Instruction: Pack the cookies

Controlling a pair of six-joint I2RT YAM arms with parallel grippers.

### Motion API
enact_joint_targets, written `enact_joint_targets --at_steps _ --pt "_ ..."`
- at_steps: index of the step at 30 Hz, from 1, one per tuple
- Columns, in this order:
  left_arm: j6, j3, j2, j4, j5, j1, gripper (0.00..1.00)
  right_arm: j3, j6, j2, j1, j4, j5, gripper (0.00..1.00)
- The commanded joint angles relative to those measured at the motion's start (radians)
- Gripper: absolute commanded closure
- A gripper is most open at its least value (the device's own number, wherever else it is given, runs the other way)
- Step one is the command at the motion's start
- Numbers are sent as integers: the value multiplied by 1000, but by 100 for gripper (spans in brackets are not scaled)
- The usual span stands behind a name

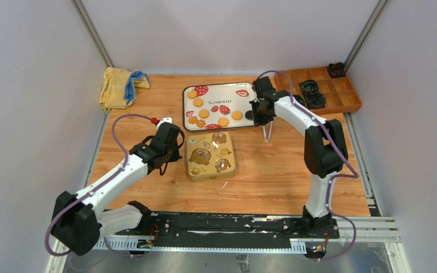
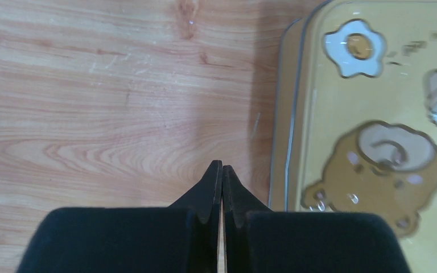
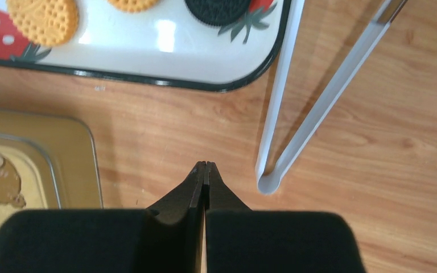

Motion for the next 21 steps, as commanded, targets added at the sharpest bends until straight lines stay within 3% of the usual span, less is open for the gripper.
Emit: enact_joint_targets --at_steps 1,12,21 --pt "-40 -5 144 92 -12 20 99 -110 24 -86 31 -2 -37 100" --pt "-10 116 334 215 79 22 100 -437 37 -440 38 12 -16 100" --pt "11 224 430 209 103 21 100 -483 53 -504 39 0 -12 100"
